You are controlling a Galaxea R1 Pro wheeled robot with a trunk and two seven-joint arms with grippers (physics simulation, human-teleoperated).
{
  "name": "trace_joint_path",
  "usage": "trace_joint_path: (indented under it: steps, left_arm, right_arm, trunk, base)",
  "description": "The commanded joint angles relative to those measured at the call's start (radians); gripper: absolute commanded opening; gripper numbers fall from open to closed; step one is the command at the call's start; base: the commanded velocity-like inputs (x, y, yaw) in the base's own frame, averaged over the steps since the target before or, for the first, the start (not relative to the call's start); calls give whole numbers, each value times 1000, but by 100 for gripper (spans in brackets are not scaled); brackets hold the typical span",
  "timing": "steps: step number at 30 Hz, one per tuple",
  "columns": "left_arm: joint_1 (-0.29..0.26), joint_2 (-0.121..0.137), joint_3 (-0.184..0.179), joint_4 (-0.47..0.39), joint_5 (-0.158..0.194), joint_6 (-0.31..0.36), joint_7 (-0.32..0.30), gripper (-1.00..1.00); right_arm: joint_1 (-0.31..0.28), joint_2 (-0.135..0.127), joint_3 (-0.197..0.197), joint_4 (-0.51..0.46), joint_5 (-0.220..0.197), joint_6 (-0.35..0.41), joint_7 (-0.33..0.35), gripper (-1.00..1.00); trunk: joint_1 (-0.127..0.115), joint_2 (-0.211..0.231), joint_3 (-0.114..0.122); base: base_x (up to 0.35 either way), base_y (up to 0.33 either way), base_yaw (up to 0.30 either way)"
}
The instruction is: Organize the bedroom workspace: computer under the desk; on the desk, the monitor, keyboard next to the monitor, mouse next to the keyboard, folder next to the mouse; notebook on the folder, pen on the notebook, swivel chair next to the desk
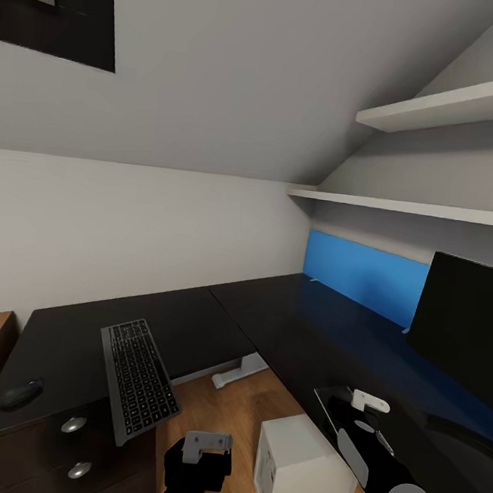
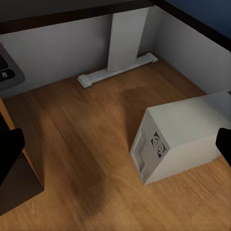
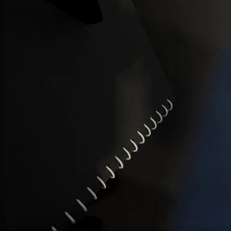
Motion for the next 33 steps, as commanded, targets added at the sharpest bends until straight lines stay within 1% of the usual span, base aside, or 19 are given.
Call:
trace_joint_path:
  steps: [1,12,33]
  left_arm:
    - [-1,0,-2,-1,6,3,8,100]
    - [-1,0,-3,-1,6,3,8,100]
    - [-1,0,-3,-1,6,3,11,100]
  right_arm:
    - [0,-1,7,28,-21,2,-7,100]
    - [0,-1,7,28,-21,2,-7,100]
    - [0,0,7,28,-21,2,-7,100]
  trunk:
    - [0,-1,-1]
    - [0,-1,-1]
    - [0,-1,-1]
  base:
    - [-4,3,0]
    - [-76,58,0]
    - [-37,11,0]
